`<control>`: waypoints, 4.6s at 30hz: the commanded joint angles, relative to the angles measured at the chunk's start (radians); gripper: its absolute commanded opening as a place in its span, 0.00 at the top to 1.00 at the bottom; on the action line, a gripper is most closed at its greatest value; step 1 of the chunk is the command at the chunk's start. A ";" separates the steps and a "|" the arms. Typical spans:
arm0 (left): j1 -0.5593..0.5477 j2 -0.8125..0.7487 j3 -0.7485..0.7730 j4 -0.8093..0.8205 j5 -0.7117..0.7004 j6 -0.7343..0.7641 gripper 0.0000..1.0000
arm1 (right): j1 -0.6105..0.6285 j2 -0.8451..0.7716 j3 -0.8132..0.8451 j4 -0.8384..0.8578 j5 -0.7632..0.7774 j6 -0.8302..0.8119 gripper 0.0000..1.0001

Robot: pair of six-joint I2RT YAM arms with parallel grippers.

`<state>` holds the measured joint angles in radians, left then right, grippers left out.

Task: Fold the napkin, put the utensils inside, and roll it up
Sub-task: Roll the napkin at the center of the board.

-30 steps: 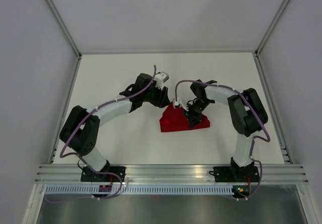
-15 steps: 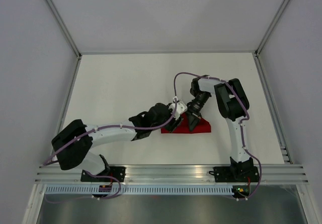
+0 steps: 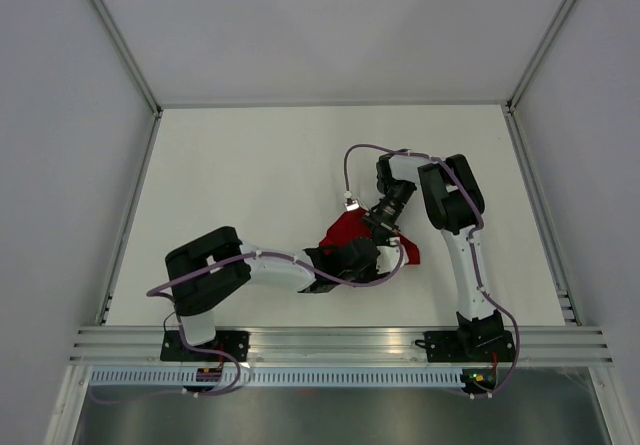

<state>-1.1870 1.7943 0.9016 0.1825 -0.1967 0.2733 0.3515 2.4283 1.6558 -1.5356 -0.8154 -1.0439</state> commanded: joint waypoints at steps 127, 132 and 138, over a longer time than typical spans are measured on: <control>0.201 -0.186 -0.021 0.025 0.139 -0.131 0.47 | -0.074 -0.176 -0.255 0.368 0.073 -0.094 0.87; 0.075 -0.082 0.039 0.006 0.020 0.029 0.47 | -0.078 -0.129 -0.203 0.345 0.074 -0.071 0.87; 0.004 0.003 0.048 0.043 -0.056 0.145 0.45 | -0.086 -0.086 -0.156 0.299 0.070 -0.082 0.87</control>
<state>-1.1641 1.7641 0.9092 0.1745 -0.1631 0.2878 0.2699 2.2822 1.4834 -1.3563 -0.8558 -1.0634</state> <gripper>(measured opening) 0.548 0.208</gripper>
